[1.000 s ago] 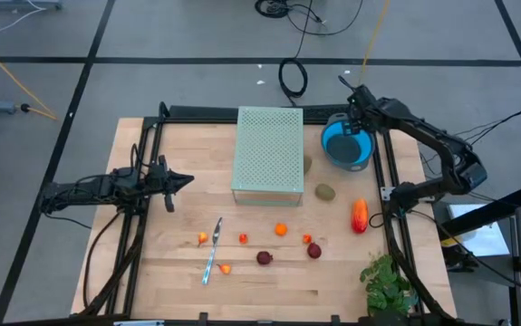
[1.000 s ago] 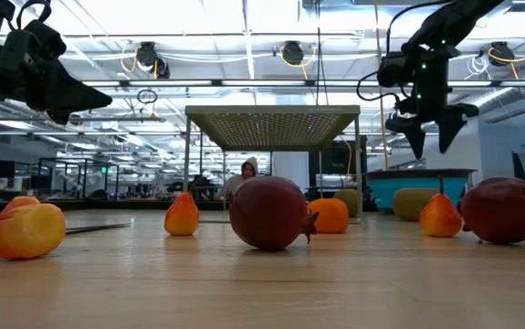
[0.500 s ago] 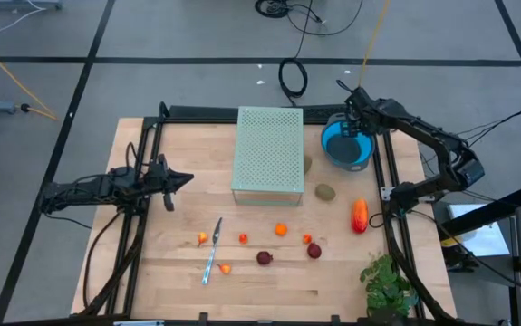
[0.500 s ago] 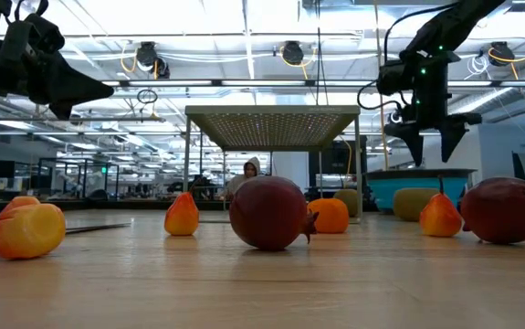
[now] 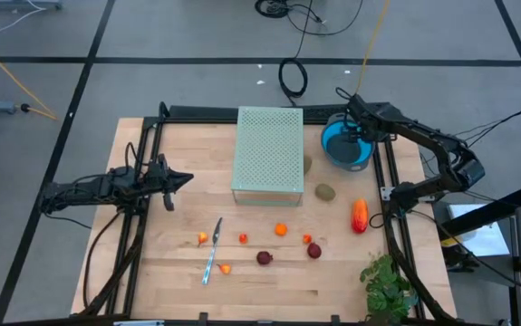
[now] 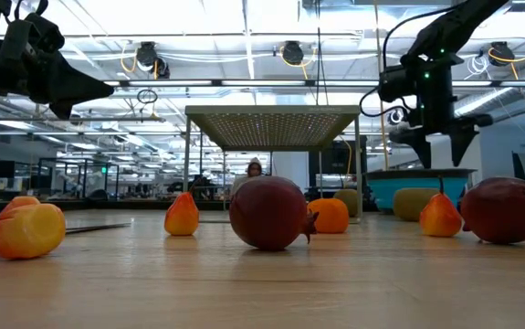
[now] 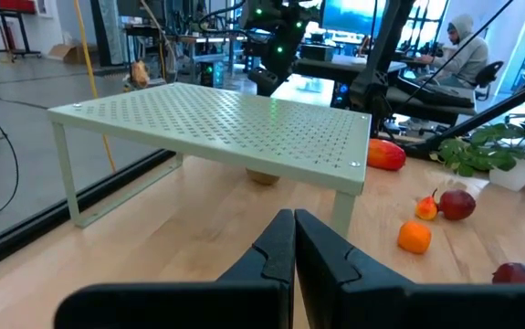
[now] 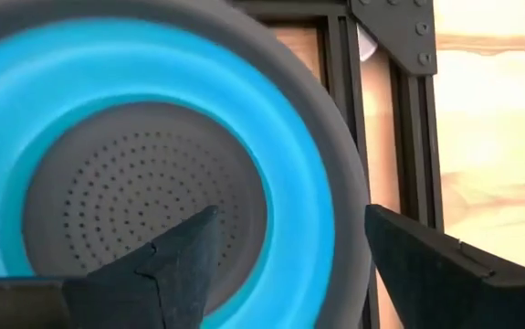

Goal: Pick & Place Fruit
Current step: Put the blue strainer bowl on the shelf

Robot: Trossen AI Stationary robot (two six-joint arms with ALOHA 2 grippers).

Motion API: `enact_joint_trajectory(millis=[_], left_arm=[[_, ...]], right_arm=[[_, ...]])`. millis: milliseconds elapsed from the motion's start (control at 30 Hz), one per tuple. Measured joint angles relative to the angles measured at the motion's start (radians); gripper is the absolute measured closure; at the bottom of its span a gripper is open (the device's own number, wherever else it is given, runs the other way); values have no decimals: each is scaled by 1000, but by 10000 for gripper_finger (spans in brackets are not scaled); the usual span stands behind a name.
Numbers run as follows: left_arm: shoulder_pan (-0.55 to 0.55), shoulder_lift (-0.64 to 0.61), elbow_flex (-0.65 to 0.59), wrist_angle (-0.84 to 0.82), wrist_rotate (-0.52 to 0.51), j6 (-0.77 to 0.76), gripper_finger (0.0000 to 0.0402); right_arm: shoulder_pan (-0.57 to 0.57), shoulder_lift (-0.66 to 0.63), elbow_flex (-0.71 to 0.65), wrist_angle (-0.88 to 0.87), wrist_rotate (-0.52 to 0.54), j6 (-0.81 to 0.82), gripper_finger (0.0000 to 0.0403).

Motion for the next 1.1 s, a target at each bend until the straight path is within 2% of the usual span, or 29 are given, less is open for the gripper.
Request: enact_joint_trajectory(millis=[333, 567, 900, 1100], left_arm=[[0, 0, 0, 0, 0, -2, 392], [0, 0, 0, 1, 0, 0, 392], [0, 0, 0, 1, -17, 1, 392], [0, 0, 0, 1, -17, 1, 392]], right_arm=[[50, 0, 0, -176, 1, -28, 198], [38, -3, -1, -497, 60, 115, 182], [57, -69, -1, -280, 7, 172, 159], [22, -72, -45, -251, 54, 229, 159]])
